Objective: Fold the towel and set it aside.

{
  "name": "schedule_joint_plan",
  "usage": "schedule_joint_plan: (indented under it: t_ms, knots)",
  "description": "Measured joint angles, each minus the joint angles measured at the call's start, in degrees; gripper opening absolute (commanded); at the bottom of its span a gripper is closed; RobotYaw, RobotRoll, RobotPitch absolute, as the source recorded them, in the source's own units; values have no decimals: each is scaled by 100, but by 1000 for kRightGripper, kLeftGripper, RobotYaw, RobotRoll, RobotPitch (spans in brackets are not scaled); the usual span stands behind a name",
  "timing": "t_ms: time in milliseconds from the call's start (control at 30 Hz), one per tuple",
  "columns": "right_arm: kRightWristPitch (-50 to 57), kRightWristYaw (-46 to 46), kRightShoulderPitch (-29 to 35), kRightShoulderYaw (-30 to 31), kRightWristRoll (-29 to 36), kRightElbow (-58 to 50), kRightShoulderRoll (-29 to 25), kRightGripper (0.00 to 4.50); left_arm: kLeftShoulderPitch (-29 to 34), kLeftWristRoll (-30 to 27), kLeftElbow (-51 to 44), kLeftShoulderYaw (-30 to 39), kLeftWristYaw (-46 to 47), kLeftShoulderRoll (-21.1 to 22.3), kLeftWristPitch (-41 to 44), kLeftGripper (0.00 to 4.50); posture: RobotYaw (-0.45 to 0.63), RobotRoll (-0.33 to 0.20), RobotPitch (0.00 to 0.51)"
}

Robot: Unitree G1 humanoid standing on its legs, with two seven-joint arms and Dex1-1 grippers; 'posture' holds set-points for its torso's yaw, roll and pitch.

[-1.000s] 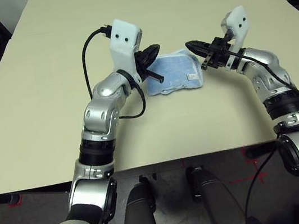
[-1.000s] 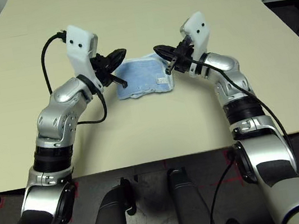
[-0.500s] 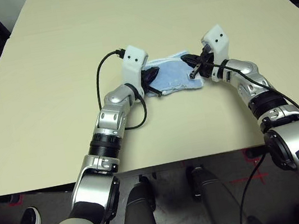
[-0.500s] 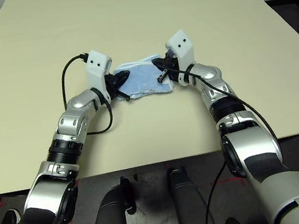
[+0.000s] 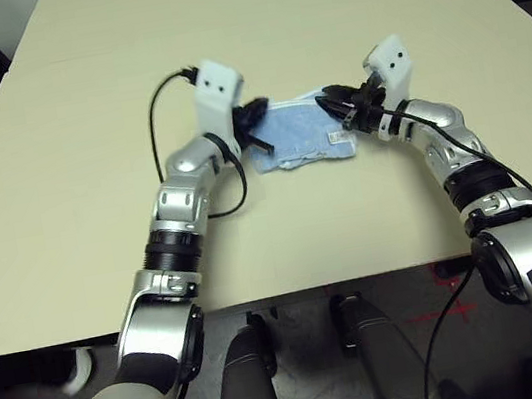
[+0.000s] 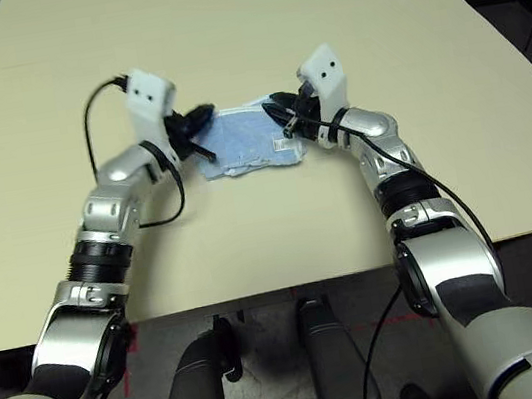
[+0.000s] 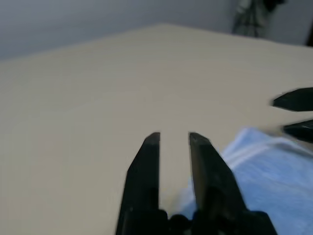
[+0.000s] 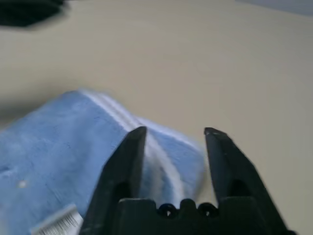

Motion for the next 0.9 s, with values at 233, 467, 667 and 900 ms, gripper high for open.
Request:
schedule_joint_plan:
  t_ms: [233, 467, 667, 900]
  knots:
    - [1227, 68, 853, -215, 569, -1495, -383, 4500, 1827, -228, -1941, 668, 304, 439, 1170, 4484, -140, 0, 208]
    - [2721, 19, 1153, -380, 1216, -2286, -546, 4500, 2648, -245, -2331, 1012, 445, 624, 1387, 4484, -130, 0, 205]
    - [3391, -101, 1222, -382, 1376, -2423, -709, 4500, 2808, -557, -2702, 1332, 339, 650, 1264, 4484, -122, 0, 202]
    - [3427, 148, 1353, -410, 1408, -2372, -1097, 4500, 3142, -1099, -2876, 1344, -674, 1143, 560, 4484, -127, 0, 200]
